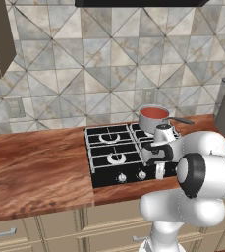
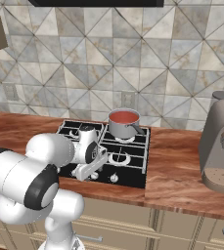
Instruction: Wait until the marinara sauce is simmered to a deep red color and then turn off the stove.
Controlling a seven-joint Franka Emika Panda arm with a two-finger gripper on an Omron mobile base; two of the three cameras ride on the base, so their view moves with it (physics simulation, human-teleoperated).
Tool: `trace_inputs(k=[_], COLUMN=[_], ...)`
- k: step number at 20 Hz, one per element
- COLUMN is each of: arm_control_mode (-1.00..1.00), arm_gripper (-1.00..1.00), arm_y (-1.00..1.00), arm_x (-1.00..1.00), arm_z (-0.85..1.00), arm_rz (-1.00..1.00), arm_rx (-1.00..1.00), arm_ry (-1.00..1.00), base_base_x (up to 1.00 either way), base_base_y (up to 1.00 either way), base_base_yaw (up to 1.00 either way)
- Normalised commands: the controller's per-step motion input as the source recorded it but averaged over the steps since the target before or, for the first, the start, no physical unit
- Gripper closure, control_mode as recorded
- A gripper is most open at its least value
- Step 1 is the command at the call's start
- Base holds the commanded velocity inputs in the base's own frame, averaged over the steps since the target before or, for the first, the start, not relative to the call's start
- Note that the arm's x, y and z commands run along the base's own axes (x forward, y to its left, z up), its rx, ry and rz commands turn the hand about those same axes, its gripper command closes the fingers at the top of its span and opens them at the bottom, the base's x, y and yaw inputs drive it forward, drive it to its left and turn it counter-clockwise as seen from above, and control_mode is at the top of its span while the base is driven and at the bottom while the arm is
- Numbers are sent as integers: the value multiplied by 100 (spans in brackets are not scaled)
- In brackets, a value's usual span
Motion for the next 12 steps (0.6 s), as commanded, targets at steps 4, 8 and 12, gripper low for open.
trace_inputs(k=[4,8,12], arm_control_mode=[-100,-100,-100], arm_gripper=[-100,-100,-100], arm_y=[0,0,0], arm_x=[0,0,0], arm_z=[0,0,0], arm_rz=[0,0,0], arm_rx=[0,0,0], arm_ry=[0,0,0], base_base_x=[0,0,0], base_base_y=[0,0,0], base_base_yaw=[0,0,0])
